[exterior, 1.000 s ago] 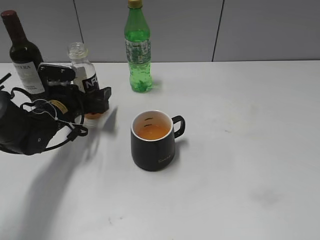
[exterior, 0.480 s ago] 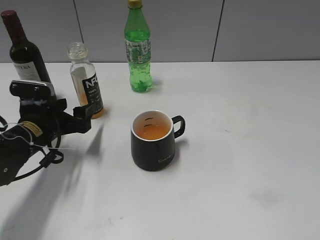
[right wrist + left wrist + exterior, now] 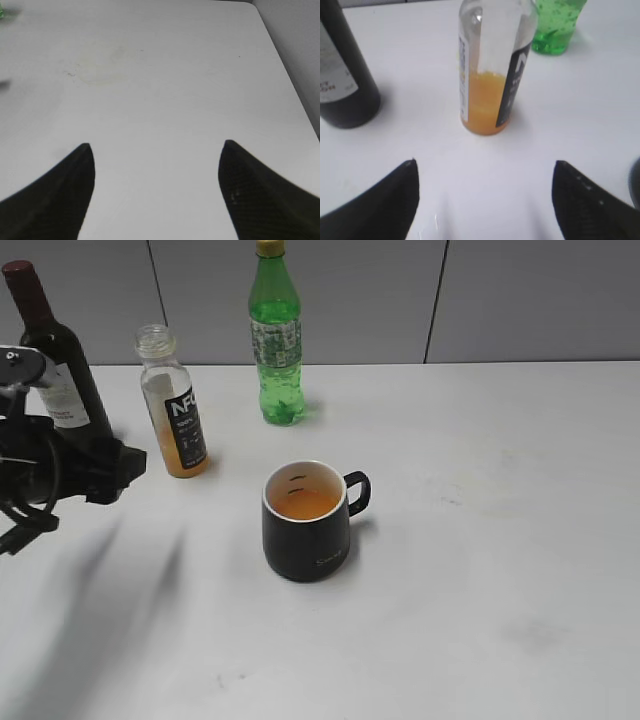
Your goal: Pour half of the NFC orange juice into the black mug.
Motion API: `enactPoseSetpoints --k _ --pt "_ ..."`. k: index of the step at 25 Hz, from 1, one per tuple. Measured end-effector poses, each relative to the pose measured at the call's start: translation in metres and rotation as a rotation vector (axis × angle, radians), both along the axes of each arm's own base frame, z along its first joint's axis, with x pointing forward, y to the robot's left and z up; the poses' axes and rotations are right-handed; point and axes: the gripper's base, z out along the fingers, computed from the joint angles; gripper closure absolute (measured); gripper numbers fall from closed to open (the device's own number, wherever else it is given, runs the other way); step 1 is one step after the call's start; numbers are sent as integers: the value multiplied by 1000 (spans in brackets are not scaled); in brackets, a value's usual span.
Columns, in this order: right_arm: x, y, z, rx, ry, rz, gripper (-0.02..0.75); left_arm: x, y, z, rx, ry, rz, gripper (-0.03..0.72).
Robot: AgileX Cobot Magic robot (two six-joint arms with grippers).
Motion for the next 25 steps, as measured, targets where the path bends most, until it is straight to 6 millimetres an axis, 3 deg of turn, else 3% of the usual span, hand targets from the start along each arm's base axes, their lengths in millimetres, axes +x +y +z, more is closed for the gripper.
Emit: enactPoseSetpoints --k 14,21,25 --pt "0 0 0 0 0 0 153 -85 20 80 119 559 -69 97" --pt "0 0 0 0 0 0 153 -143 41 118 105 479 -53 101" --pt "0 0 0 0 0 0 153 -177 57 119 117 348 -42 103"
